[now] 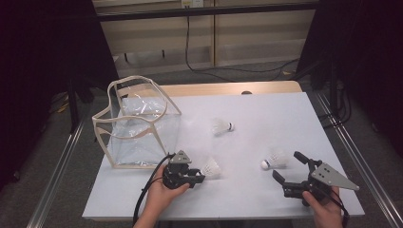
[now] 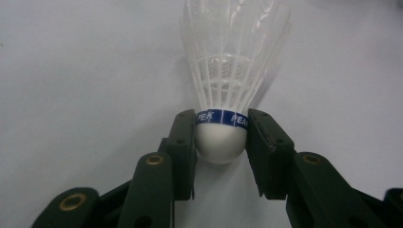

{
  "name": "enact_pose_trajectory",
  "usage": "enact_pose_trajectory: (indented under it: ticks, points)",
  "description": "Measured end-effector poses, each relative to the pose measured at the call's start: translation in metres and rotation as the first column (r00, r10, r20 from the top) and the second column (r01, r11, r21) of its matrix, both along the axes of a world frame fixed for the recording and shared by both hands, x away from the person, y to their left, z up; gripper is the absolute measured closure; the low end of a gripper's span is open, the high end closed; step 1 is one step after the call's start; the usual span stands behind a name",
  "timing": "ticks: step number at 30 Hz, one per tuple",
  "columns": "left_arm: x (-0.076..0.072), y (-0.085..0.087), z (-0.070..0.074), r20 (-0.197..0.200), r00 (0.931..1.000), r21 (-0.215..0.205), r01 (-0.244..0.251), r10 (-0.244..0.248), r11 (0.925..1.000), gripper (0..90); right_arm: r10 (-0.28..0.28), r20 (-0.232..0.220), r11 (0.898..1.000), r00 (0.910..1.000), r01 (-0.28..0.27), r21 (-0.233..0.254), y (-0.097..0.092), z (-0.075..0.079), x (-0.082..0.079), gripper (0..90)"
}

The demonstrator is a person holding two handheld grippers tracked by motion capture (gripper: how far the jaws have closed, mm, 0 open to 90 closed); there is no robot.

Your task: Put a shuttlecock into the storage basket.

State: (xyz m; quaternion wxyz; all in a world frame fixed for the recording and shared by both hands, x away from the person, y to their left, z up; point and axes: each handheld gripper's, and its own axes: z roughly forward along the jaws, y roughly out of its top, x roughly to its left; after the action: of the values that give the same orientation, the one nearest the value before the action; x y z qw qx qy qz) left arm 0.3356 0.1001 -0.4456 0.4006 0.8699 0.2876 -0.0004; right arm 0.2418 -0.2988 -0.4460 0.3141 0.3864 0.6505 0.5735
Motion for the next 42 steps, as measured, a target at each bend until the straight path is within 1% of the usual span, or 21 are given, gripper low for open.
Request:
enact_pose_trajectory:
  ticks: [4,6,14,18,21,24,28,31,33,36,38,42]
  points:
    - [-0.001,0.001,0.004,-0.011,0.9999,-0.007,-0.008,0.008,0.9999,64.8,-0.001,0.0,1.0,1.0,0.001,0.006,0.0,0.0,-0.001,0.6]
    - [-0.001,0.001,0.006,-0.008,0.9999,0.002,-0.01,0.011,0.9999,64.8,-0.001,0.0,1.0,1.0,0.001,0.006,0.0,0.0,-0.001,0.6]
    - [0.002,-0.003,0.017,-0.023,0.9997,0.004,-0.01,0.011,0.9999,65.3,-0.002,-0.001,1.0,1.0,0.002,0.007,-0.001,0.0,-0.001,0.6]
    - [0.004,-0.004,0.021,-0.021,0.9997,0.009,-0.014,0.014,0.9999,65.3,-0.002,-0.002,1.0,1.0,0.002,0.011,-0.002,0.0,-0.001,0.6]
    - [0.005,-0.004,0.024,-0.028,0.9996,0.009,-0.01,0.01,0.9999,65.3,-0.003,-0.004,1.0,1.0,0.003,0.012,-0.002,0.0,-0.001,0.6]
    - [0.005,-0.004,0.027,-0.024,0.9996,0.012,-0.016,0.016,0.9998,65.3,-0.003,-0.004,1.0,1.0,0.003,0.011,-0.002,0.0,-0.001,0.6]
    - [0.006,-0.004,0.031,-0.025,0.9995,0.007,-0.021,0.021,0.9998,65.3,-0.003,-0.003,1.0,1.0,0.003,0.006,-0.002,-0.001,-0.001,0.6]
    - [0.007,-0.005,0.035,-0.033,0.9993,0.009,-0.017,0.017,0.9998,65.3,-0.003,-0.003,1.0,1.0,0.003,0.004,-0.002,-0.001,-0.001,0.6]
    - [0.007,-0.006,0.037,-0.034,0.9993,0.005,-0.017,0.017,0.9998,65.2,-0.003,-0.003,1.0,1.0,0.003,0.004,-0.002,-0.001,-0.001,0.6]
    - [0.008,-0.005,0.04,-0.034,0.9993,0.009,-0.012,0.012,0.9999,65.3,-0.003,-0.006,1.0,1.0,0.003,0.009,-0.002,0.0,-0.001,0.6]
    - [0.009,-0.006,0.042,-0.042,0.999,0.006,-0.013,0.013,0.9999,65.3,-0.002,-0.005,1.0,1.0,0.002,0.009,-0.002,0.0,-0.001,0.6]
    - [0.01,-0.007,0.045,-0.041,0.9991,0.009,-0.008,0.009,0.9999,65.3,0.0,-0.005,1.0,1.0,0.0,0.01,-0.002,0.0,-0.001,0.6]
